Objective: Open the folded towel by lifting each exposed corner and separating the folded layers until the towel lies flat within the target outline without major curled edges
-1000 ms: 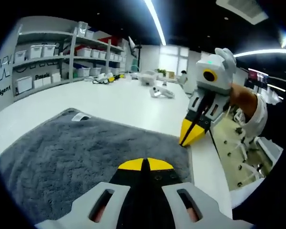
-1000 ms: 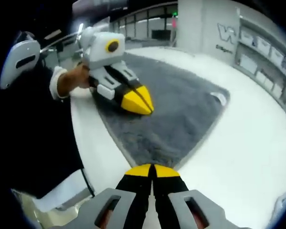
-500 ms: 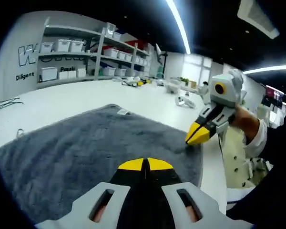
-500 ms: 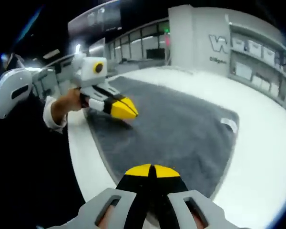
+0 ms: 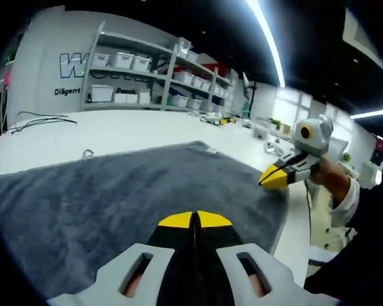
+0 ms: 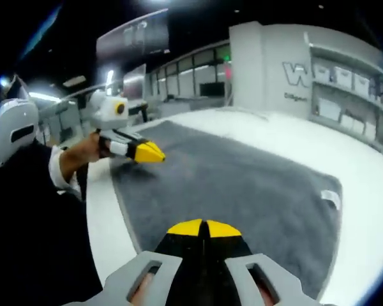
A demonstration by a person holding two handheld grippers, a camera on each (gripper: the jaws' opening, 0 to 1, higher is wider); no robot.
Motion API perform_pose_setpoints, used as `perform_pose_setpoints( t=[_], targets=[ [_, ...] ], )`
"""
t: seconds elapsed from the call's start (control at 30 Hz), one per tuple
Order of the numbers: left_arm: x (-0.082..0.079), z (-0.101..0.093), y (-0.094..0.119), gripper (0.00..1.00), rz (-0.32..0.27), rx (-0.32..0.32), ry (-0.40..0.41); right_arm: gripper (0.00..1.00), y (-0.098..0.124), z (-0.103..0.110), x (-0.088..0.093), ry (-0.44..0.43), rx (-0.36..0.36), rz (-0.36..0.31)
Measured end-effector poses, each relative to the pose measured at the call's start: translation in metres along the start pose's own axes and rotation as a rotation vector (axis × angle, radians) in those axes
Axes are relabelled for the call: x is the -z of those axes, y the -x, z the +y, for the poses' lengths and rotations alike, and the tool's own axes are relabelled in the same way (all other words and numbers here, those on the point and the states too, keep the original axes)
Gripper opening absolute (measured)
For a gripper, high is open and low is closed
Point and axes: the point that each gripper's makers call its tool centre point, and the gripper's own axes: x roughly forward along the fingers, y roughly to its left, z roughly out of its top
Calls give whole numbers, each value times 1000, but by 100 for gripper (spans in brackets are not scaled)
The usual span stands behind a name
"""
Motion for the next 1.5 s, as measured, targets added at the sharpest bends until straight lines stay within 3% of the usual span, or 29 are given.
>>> perform_pose_setpoints(
  t=[0.17,0.5,0.67,1.03,1.2,1.23,1.5],
  targets=[
    [11,35,30,1,8,-100,-78,0,-22,11,-3,-6,-25,-5],
    [17,77,64,1,-31,-189,-54,0,-52,23,-13,1,-31,-19],
    [28,93,73,1,-9,-222,-45,0,-64,27,-19,7,-31,-31],
    [42,118,98,1,17,-264,-39,0,-89,37,-23,132,-4,-53],
    [56,122,102,1,66,-258,-67,0,-97,35,-3,172,7,30],
    [58,123,103,1,70,-260,-70,0,-96,37,-8,196,2,-9],
    [60,123,108,1,39,-249,-30,0,-93,37,-6,207,-12,-23]
  ],
)
